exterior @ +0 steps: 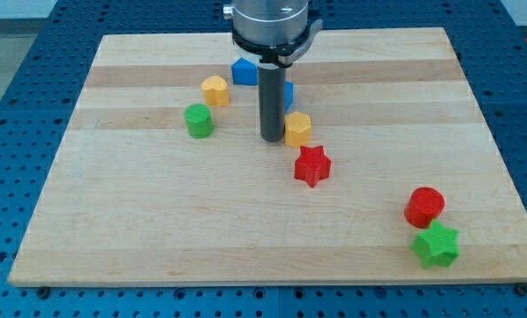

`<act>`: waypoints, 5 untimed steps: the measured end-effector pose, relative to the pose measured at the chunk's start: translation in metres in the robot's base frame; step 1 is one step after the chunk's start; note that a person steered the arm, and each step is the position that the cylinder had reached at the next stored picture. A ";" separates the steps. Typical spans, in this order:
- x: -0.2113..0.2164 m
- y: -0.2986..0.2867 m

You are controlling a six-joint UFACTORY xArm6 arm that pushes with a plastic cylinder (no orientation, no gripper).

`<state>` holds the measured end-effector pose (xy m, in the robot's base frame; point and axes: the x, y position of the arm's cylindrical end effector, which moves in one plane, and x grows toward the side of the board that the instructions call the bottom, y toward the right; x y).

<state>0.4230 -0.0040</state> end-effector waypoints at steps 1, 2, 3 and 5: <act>0.004 -0.001; 0.051 -0.003; 0.087 0.041; 0.065 0.106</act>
<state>0.4882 0.1024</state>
